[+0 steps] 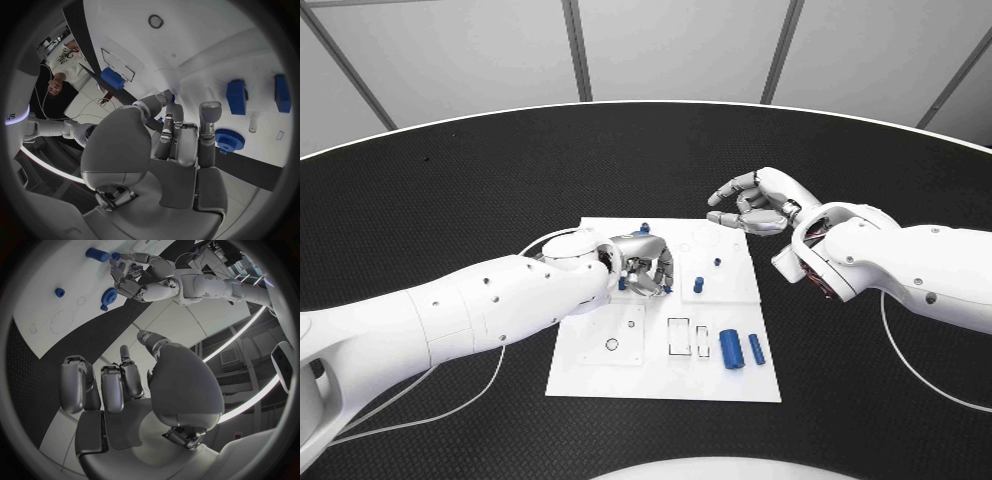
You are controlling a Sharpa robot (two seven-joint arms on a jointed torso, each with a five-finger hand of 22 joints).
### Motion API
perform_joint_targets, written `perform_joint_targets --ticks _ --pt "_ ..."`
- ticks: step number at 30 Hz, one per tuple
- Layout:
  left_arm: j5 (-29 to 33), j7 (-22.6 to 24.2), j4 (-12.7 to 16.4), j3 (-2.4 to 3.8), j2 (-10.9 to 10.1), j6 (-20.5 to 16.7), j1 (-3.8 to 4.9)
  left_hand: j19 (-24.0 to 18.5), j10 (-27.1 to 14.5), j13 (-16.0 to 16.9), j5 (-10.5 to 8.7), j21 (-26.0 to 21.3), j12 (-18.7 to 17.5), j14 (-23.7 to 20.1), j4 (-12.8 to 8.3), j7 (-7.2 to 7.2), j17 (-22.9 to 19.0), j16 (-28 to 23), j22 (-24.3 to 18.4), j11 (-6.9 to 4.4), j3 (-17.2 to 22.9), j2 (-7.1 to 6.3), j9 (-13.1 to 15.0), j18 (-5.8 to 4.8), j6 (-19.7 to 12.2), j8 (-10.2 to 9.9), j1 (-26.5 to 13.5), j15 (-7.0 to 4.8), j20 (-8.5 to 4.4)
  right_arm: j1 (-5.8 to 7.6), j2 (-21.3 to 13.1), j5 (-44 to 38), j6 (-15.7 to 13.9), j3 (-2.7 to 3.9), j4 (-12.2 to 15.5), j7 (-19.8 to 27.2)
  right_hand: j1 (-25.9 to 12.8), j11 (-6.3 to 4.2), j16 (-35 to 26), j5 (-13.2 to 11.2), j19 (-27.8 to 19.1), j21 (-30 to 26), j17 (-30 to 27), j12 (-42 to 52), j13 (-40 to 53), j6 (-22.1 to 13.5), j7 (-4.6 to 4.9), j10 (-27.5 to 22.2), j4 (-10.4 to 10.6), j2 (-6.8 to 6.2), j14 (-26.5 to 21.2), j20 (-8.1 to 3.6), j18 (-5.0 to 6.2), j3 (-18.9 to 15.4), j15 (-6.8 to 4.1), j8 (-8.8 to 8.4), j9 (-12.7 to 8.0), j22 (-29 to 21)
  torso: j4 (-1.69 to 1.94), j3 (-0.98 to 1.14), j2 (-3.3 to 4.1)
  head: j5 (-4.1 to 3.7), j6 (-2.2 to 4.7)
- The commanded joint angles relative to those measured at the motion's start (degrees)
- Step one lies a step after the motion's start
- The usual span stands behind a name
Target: Assemble the parts on the task board
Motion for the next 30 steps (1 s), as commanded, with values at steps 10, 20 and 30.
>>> perform_joint_targets --ticks 10,20,30 --pt "1.0 -0.6 1.5 0.06 -1.6 -0.7 0.04 0.7 0.4 0.1 -0.08 0.4 0.3 0.5 0.5 -0.24 0.0 0.3 0.1 0.13 -0.1 -0.53 0.1 0.33 0.1 0.4 -0.3 0.04 -0.03 0.00 -0.1 0.0 0.0 0.00 0.0 0.0 -0.3 -0.11 0.0 0.4 1.5 0.1 9.7 0.3 5.4 0.3 0.00 0.2 0.5 0.33 4.8 -0.36 0.50 0.0 -0.32 0.26 -0.1 3.4 -0.01 -0.02 0.11 0.06 0.39" --pt "1.1 -0.9 2.5 0.22 -2.7 -1.4 0.08 0.7 0.5 0.1 -0.10 0.3 0.3 0.4 0.5 -0.27 -0.1 0.3 0.1 0.12 -0.1 -0.59 0.1 0.34 0.1 0.4 -0.3 0.03 -0.04 -0.01 0.0 0.0 0.1 0.00 -0.1 0.1 -0.3 -0.11 0.0 0.4 1.5 0.1 9.7 0.3 5.4 0.3 0.00 0.2 0.5 0.33 4.8 -0.36 0.50 0.0 -0.32 0.26 -0.1 3.4 0.01 -0.09 0.11 0.22 0.62" --pt "1.2 -1.3 4.3 1.99 -4.6 -2.4 0.45 0.8 0.5 0.1 -0.15 0.4 0.4 0.4 0.5 -0.32 -0.3 0.2 0.2 0.10 -0.3 -0.81 0.1 0.32 0.1 0.4 -0.3 0.00 -0.06 -0.01 0.0 0.0 0.1 0.00 -0.3 0.1 -0.3 -0.11 0.0 0.4 1.5 0.1 9.7 0.3 5.4 0.3 0.00 0.2 0.5 0.33 4.8 -0.36 0.50 0.0 -0.32 0.26 -0.1 3.4 0.09 -0.03 0.07 0.40 0.83"
